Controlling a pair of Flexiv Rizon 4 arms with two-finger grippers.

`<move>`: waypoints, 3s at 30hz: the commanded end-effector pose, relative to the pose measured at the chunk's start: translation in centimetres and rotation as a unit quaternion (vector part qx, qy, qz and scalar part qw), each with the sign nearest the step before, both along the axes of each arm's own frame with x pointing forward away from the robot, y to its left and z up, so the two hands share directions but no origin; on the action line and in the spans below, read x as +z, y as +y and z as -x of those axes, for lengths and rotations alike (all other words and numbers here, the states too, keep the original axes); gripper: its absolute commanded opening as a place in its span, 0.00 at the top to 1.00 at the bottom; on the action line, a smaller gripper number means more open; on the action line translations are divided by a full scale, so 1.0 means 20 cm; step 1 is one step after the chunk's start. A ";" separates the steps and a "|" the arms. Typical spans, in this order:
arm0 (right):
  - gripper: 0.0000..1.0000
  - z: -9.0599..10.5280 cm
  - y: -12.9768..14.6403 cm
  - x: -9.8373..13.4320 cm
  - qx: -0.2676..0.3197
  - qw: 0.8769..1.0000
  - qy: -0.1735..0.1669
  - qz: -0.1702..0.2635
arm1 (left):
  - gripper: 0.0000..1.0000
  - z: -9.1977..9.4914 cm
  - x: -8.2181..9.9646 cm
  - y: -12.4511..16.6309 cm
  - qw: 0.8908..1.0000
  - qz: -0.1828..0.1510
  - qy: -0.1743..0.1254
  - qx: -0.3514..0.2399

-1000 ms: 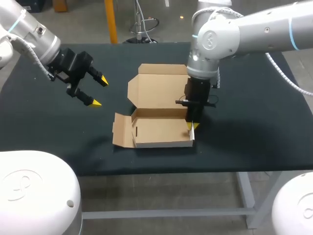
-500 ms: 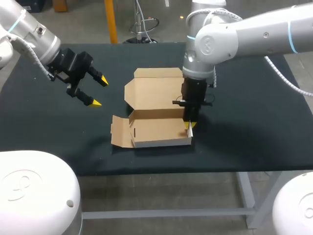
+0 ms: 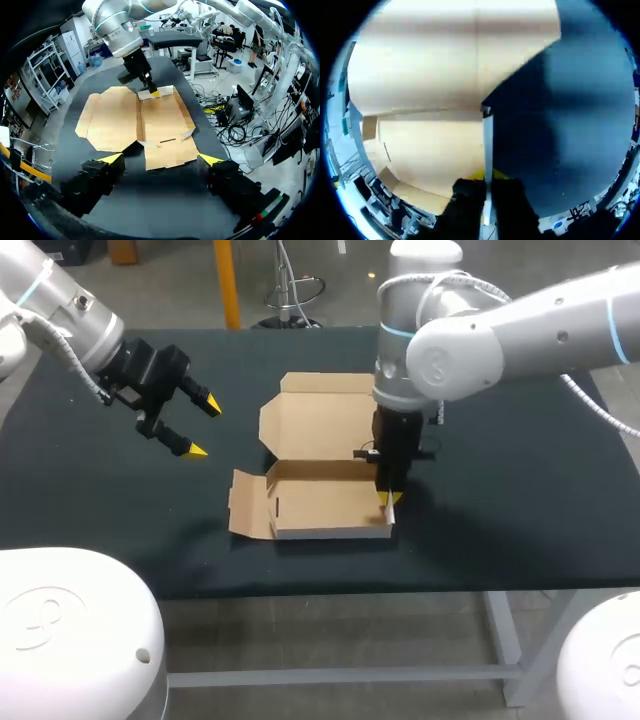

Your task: Assemble the packaging by folding the flat box into shape, placing the metal phone stand inside, and closing the box properly

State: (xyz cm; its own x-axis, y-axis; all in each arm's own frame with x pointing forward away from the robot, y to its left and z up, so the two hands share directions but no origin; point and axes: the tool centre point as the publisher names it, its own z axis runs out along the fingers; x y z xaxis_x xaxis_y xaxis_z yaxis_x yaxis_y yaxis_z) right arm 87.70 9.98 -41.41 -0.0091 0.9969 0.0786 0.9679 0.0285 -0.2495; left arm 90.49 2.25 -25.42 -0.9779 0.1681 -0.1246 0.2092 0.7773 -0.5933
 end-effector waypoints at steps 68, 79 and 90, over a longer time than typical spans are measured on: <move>1.00 -0.04 -0.10 0.02 -0.026 0.990 -0.133 0.049 | 0.00 0.00 0.01 0.00 1.000 -0.002 0.001 0.000; 1.00 -0.05 -0.02 0.00 0.001 0.993 -0.121 -0.005 | 0.00 0.00 0.01 0.00 1.000 -0.002 0.001 0.000; 1.00 -0.06 0.01 0.00 -0.002 0.995 -0.103 0.012 | 0.00 0.00 0.01 0.00 1.000 -0.002 0.001 0.000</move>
State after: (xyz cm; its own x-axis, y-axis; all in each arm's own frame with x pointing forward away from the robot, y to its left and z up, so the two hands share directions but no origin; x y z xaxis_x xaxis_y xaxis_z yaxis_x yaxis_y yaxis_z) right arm 88.39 9.61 -41.68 -0.0190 0.9967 0.0793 0.9996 0.0206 -0.0197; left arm 90.48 2.24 -25.42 -0.9779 0.1681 -0.1246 0.2092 0.7774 -0.5932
